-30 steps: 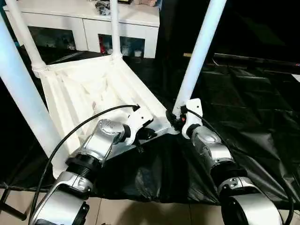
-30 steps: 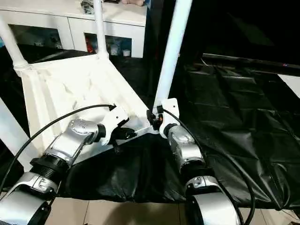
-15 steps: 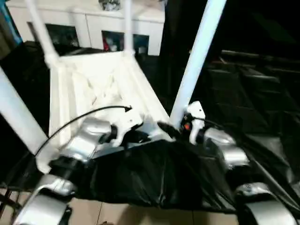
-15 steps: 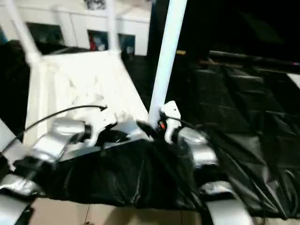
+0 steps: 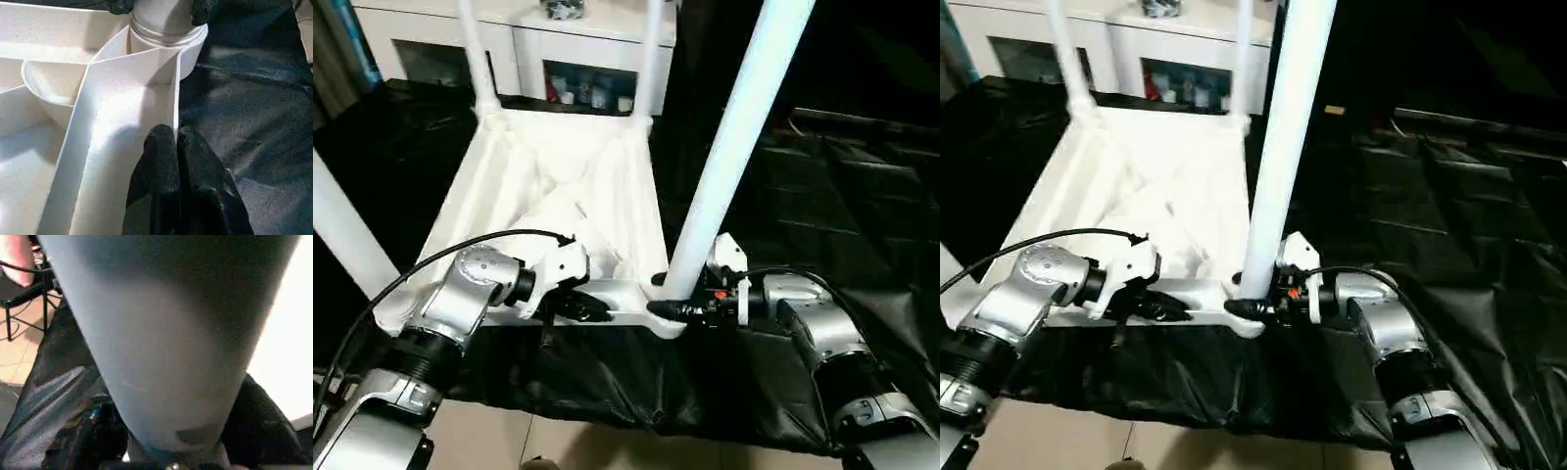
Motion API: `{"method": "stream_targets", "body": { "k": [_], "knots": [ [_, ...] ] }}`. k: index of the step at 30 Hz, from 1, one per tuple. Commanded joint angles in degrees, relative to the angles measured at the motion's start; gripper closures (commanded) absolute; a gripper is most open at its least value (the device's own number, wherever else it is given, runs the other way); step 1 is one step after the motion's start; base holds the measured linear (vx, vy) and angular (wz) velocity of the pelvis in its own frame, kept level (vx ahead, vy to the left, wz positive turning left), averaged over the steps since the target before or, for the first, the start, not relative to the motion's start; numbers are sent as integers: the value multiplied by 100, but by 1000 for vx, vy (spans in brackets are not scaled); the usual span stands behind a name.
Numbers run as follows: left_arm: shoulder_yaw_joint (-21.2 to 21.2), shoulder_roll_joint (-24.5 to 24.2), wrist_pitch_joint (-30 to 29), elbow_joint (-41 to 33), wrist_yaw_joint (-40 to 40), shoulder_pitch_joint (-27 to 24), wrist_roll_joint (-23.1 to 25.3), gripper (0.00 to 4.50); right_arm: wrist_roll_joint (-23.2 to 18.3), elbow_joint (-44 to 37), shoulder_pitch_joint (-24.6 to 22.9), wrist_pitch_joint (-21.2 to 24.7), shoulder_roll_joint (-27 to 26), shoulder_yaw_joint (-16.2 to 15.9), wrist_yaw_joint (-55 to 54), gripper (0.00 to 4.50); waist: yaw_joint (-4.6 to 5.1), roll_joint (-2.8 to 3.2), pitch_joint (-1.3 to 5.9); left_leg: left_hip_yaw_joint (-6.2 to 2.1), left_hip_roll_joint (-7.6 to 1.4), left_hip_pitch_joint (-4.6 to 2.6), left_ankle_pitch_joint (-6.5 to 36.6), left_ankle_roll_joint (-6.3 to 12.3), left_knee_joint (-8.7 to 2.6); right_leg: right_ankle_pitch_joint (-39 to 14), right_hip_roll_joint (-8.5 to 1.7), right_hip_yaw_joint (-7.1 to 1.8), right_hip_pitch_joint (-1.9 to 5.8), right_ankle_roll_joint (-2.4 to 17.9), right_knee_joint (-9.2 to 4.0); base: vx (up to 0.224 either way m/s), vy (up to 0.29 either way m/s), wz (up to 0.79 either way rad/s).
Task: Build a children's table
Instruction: Rotate leg to tighten
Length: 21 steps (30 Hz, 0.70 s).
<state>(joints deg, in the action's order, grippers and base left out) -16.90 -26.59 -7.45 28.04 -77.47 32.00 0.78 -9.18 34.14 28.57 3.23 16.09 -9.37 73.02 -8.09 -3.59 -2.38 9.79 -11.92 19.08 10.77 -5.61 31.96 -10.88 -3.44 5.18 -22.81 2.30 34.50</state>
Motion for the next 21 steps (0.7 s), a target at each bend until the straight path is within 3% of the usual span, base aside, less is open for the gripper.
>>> {"method": "stream_targets", "body": {
  "k": [1,4,7,11,13,16,21],
  "knots": [
    [-67,106,-43,74,97,103,-16,450,53,-40,-198,215,-113,-371,239,234,15,99,311,-3,-192,18,818,190,-312,-690,-491,-344,330,1050,-341,0,0,0],
    [-69,194,-169,38,229,64,-33,450,4,-121,-310,367,-214,-341,53,242,10,101,305,-4,-192,10,867,179,-317,-761,-489,-341,326,1044,-349,0,0,0],
    [-55,359,-355,-36,489,0,-40,450,94,-99,-403,431,-365,-282,-452,243,18,98,271,-11,-196,-2,1113,121,-347,-1313,-511,-341,307,923,-419,0,0,0],
    [-64,568,-510,-39,814,-5,42,450,256,147,-373,343,-607,-108,-1279,247,68,86,201,-56,-184,-60,1667,-14,-398,-2598,-544,-337,250,592,-570,0,0,0],
    [-87,955,-733,6,1314,42,149,450,410,527,-259,368,-984,130,-2432,248,134,64,180,-89,-155,-106,1961,-65,-402,-3403,-573,-307,230,319,-670,0,0,0],
    [-116,1170,-849,34,1567,80,207,450,398,685,-194,398,-1194,249,-2884,251,211,55,196,-125,-145,-89,1966,-82,-401,-3594,-581,-273,246,189,-708,0,0,0],
    [-158,1801,-1143,152,2267,235,315,450,426,1394,269,397,-1767,594,-4503,253,322,79,203,-127,-148,-109,2115,-74,-413,-3289,-549,-264,198,314,-705,0,0,0]
  ]
}}
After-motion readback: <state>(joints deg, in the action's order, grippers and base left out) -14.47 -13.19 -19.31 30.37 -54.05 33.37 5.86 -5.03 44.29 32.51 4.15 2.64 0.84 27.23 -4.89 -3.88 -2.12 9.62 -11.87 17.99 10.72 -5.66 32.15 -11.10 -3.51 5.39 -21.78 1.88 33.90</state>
